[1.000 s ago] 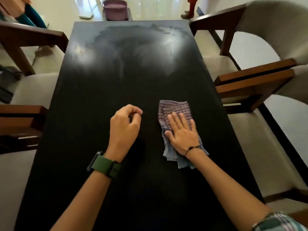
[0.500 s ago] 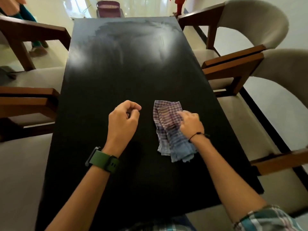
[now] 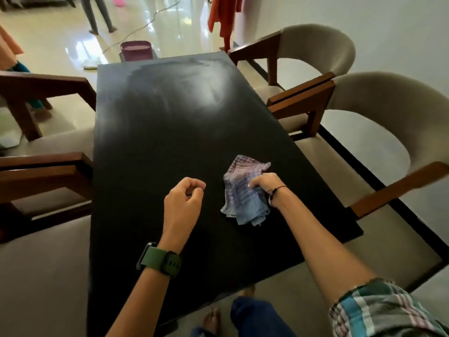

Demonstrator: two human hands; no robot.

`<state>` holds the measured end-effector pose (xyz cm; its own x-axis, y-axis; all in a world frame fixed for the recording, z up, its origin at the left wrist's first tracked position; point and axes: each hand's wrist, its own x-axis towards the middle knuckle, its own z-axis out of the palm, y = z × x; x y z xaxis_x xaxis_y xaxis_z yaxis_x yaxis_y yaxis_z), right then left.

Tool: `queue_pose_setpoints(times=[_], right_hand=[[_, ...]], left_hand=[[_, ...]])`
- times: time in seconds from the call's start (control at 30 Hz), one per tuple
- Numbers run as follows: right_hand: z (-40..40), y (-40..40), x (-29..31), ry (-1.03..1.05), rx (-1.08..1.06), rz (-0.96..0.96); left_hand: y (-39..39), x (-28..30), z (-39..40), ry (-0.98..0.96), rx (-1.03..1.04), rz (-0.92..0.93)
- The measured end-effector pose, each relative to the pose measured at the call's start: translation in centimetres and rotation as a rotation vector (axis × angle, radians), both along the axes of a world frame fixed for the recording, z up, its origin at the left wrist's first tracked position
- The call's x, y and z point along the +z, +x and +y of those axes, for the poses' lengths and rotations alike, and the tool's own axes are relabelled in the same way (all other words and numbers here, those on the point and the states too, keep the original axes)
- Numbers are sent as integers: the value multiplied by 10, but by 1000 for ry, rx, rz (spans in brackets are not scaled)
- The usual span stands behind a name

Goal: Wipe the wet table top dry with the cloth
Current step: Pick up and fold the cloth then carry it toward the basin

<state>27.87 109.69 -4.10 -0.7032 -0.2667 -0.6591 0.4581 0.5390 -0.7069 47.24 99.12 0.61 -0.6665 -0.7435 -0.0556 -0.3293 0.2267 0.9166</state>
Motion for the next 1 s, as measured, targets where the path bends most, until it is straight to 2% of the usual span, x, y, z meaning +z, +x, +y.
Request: queue_pose_setpoints(times=[0.1, 0.17, 0.3, 0.37, 0.47, 0.53, 0.7, 0.87, 1.0], right_hand=[[15, 4, 27, -243, -81, 2], [31, 5, 44, -403, -53, -2], [84, -1, 75, -529, 36, 191], [115, -8, 85, -487, 69, 377], [174, -34, 89, -392, 51, 642], [213, -54, 90, -331, -13, 777], [314, -108, 93, -303, -194, 883], [400, -162, 92, -301, -380, 872], [453, -206, 84, -279, -515, 885]], left_hand=[[-7, -1, 11, 23, -18, -11], [-17, -1, 20, 67, -49, -20], [-59, 14, 50, 156, -255, 12], [-88, 26, 71, 48, -371, 60], [-147, 38, 117, -267, -628, 86], [-186, 43, 154, -324, -751, 87], [-273, 47, 256, -278, -855, 148], [-347, 44, 333, -136, -959, 207], [-406, 37, 386, 121, -1024, 224]])
